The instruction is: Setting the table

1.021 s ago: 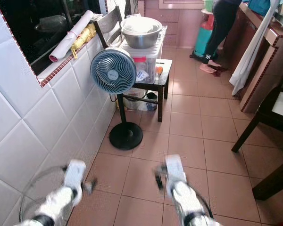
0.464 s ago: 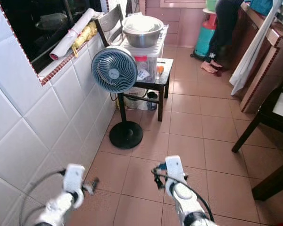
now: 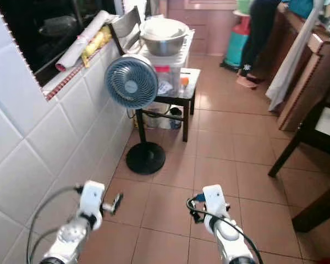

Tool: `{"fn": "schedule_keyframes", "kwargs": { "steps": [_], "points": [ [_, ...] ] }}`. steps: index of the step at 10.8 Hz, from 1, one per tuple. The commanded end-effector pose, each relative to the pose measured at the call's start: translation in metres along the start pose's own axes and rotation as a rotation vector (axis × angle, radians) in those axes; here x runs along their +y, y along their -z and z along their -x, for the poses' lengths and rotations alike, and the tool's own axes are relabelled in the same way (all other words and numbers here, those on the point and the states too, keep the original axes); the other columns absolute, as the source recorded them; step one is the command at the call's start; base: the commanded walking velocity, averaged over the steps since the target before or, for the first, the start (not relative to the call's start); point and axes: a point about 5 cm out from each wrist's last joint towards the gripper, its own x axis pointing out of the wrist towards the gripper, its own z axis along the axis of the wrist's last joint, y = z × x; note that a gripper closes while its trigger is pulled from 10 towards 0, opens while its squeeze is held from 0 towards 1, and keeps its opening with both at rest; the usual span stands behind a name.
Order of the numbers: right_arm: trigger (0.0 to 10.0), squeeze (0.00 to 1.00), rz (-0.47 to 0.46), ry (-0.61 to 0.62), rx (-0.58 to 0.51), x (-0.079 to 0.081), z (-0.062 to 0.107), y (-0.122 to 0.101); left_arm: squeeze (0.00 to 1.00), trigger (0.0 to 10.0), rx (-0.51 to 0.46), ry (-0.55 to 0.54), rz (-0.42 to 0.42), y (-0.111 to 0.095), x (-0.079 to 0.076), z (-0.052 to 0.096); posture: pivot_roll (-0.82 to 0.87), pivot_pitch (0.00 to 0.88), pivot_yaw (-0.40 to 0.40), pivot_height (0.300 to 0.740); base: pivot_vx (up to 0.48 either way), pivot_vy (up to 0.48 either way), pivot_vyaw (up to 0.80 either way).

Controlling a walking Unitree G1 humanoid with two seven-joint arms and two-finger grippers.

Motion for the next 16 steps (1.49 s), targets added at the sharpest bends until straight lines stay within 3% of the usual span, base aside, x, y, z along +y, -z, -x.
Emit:
{"fn": "schedule_keyframes", "kwargs": {
  "steps": [1,2,3,4,5,7,9,10,12,13,16],
  "points": [
    [10.0,0.0,-0.023,-0.016,-0.055,0.002,-0.003,-0.011,0.0,10.0,-0.052,-0.012,-0.029,-0.009,0.01,0.0,-0.08,0.0,-0.005,0.74,0.0,0.0,0.0],
    [10.0,0.0,-0.021,-0.059,-0.099,0.006,-0.005,-0.021,0.0,10.0,-0.134,-0.107,-0.045,-0.018,0.028,0.007,-0.06,0.0,-0.01,0.74,0.0,0.0,0.0],
    [10.0,0.0,-0.032,-0.082,-0.148,0.005,-0.003,-0.028,0.0,10.0,-0.151,-0.169,0.007,-0.019,0.033,0.014,-0.04,0.0,-0.009,0.74,0.0,0.0,0.0],
    [10.0,0.0,-0.042,-0.069,-0.189,-0.004,0.005,-0.032,0.0,10.0,-0.223,-0.189,0.016,-0.025,0.026,0.028,-0.06,0.0,-0.012,0.74,0.0,0.0,0.0],
    [10.0,0.0,-0.06,-0.048,-0.2,-0.009,0.01,-0.03,0.0,10.0,-0.223,-0.205,0.032,-0.021,0.025,0.034,-0.06,0.0,-0.017,0.74,0.0,0.0,0.0],
    [10.0,0.0,-0.042,0.002,-0.204,-0.016,0.037,-0.017,0.0,10.0,-0.183,-0.376,0.018,-0.007,0.049,0.07,-0.06,0.008,-0.019,0.74,0.0,0.0,0.0],
    [10.0,0.0,-0.029,-0.014,-0.199,-0.011,0.054,-0.014,0.0,10.0,-0.209,-0.363,0.044,-0.006,0.044,0.085,-0.07,0.016,-0.017,0.74,0.0,0.0,0.0],
    [10.0,0.0,-0.028,0.009,-0.213,-0.01,0.061,-0.012,0.0,10.0,-0.185,-0.351,0.062,-0.004,0.042,0.089,-0.07,0.022,-0.014,0.74,0.0,0.0,0.0],
    [10.0,0.0,0.001,0.04,-0.255,-0.015,0.058,-0.019,0.0,10.0,-0.156,-0.252,0.082,-0.013,0.035,0.077,-0.08,0.03,-0.003,0.74,0.0,0.0,0.0],
    [10.0,0.0,-0.063,0.014,-0.247,-0.013,0.051,-0.022,0.0,10.0,-0.169,-0.233,0.111,-0.02,0.031,0.07,-0.08,0.032,0.005,0.74,0.0,0.0,0.0],
    [10.0,0.0,-0.083,0.009,-0.267,-0.001,0.052,-0.035,0.0,10.0,-0.16,-0.198,0.129,-0.026,0.025,0.066,-0.09,0.042,0.017,0.74,0.0,0.0,-0.22]
  ]
}}
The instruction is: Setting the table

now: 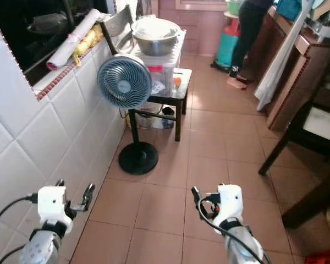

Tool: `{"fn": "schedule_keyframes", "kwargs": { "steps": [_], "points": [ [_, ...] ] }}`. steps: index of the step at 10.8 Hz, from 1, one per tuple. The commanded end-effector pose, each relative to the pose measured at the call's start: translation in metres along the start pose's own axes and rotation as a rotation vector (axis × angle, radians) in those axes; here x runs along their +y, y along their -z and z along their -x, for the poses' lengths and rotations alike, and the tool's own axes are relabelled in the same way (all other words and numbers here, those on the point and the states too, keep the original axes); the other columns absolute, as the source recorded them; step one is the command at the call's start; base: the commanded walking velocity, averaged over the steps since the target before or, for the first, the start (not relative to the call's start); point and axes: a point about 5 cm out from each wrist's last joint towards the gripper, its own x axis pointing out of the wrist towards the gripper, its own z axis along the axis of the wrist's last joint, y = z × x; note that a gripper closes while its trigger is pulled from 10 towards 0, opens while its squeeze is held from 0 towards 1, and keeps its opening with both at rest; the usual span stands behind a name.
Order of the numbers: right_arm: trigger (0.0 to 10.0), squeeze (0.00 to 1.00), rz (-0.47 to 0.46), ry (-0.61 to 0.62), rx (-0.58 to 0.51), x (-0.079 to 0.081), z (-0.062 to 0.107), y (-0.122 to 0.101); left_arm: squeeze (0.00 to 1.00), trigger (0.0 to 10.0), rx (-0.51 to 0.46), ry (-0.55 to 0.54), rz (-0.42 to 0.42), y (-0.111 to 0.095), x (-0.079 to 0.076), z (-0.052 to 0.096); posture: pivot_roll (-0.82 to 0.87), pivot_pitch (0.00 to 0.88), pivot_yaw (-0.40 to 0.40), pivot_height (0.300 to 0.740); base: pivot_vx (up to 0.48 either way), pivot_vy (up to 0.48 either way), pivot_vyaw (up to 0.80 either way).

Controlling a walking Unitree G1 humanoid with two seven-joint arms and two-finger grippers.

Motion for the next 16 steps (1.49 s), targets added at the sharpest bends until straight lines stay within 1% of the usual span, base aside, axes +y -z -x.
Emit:
{"fn": "schedule_keyframes", "kwargs": {
  "steps": [1,2,4,6,7,9,13,16],
  "points": [
    [10.0,0.0,0.002,0.006,0.004,-0.001,0.002,-0.002,0.0,10.0,-0.051,-0.034,-0.029,-0.01,0.004,-0.003,-0.09,0.046,0.016,0.74,0.0,0.0,-0.8],
    [10.0,0.0,0.005,0.009,0.005,-0.001,0.0,-0.005,0.0,10.0,-0.021,-0.05,0.029,-0.007,0.006,-0.003,-0.09,0.047,0.015,0.74,0.0,0.0,-0.8],
    [10.0,0.0,0.011,0.017,0.005,-0.001,-0.003,-0.011,0.0,10.0,-0.027,-0.055,0.028,-0.008,0.009,-0.005,-0.09,0.047,0.011,0.74,0.0,0.0,-0.8],
    [10.0,0.0,0.025,0.01,0.0,-0.002,-0.005,-0.016,0.0,10.0,-0.027,-0.054,0.027,-0.008,0.007,-0.007,-0.09,0.05,0.0,0.74,0.0,0.0,-0.8],
    [10.0,0.0,0.029,0.012,0.001,-0.001,-0.004,-0.018,0.0,10.0,-0.017,-0.05,0.039,-0.005,0.006,-0.003,-0.09,0.059,-0.002,0.74,0.0,0.0,-0.8],
    [10.0,0.0,0.028,0.018,0.006,-0.001,-0.002,-0.017,0.0,10.0,-0.008,-0.035,0.042,-0.002,0.005,-0.002,-0.1,0.071,0.002,0.74,0.0,0.0,-0.8],
    [10.0,0.0,0.022,0.036,0.008,0.0,0.001,-0.018,0.0,10.0,0.018,-0.013,0.038,0.01,0.011,-0.01,-0.11,0.072,0.014,0.74,0.0,0.0,-0.8],
    [10.0,0.0,0.019,0.033,0.004,0.001,-0.001,-0.019,0.0,10.0,0.046,-0.015,0.04,0.024,0.019,-0.013,-0.11,0.074,0.015,0.74,0.0,0.0,-0.8]
  ]
}}
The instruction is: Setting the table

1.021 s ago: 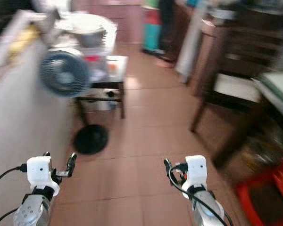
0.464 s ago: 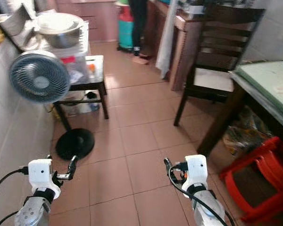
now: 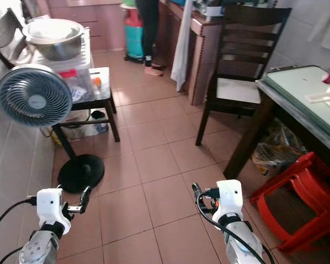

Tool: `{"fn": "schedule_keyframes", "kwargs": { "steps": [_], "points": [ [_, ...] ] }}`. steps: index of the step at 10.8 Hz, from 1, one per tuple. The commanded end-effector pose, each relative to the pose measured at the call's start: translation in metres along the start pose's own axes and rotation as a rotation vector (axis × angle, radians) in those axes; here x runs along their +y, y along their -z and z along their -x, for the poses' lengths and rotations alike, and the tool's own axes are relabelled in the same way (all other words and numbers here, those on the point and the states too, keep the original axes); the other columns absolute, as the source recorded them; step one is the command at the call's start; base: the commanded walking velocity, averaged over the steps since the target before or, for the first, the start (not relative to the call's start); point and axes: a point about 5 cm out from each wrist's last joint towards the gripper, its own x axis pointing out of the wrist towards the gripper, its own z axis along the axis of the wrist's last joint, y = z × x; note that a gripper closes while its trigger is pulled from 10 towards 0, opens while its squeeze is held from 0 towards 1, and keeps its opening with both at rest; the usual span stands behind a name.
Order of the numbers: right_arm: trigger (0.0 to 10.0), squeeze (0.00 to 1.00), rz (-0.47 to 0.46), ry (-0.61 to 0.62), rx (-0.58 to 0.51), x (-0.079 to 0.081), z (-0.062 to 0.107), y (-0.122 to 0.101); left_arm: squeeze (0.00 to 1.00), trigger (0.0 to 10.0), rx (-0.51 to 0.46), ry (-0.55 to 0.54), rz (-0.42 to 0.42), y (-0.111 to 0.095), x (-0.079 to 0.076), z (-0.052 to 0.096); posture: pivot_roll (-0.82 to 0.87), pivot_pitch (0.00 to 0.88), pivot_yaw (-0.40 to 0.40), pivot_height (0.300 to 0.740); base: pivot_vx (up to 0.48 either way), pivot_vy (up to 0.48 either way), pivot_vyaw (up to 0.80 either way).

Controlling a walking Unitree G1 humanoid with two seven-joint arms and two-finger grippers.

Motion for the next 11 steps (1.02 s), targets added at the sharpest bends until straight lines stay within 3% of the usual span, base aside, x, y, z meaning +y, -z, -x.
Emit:
{"fn": "schedule_keyframes", "kwargs": {
  "steps": [1,7,10,11],
  "points": [
    [10.0,0.0,0.0,-0.005,-0.011,0.002,-0.001,-0.004,0.0,10.0,-0.004,-0.003,0.0,0.002,0.004,0.0,-0.1,0.077,0.015,0.74,0.0,0.0,-0.8],
    [10.0,0.0,-0.008,-0.016,-0.028,0.01,-0.001,-0.001,0.0,10.0,-0.023,-0.005,-0.023,0.004,0.01,-0.001,-0.09,0.102,0.042,0.74,0.0,0.0,-0.1],
    [10.0,0.0,0.002,-0.039,-0.031,0.015,0.0,-0.001,0.0,10.0,-0.075,-0.002,-0.043,-0.008,0.005,-0.001,-0.09,0.111,0.045,0.74,0.0,0.0,0.0],
    [10.0,0.0,0.001,-0.039,-0.032,0.015,-0.001,-0.001,0.0,10.0,-0.12,0.001,-0.051,-0.024,-0.001,-0.002,-0.09,0.112,0.045,0.74,0.0,0.0,0.0]
  ]
}}
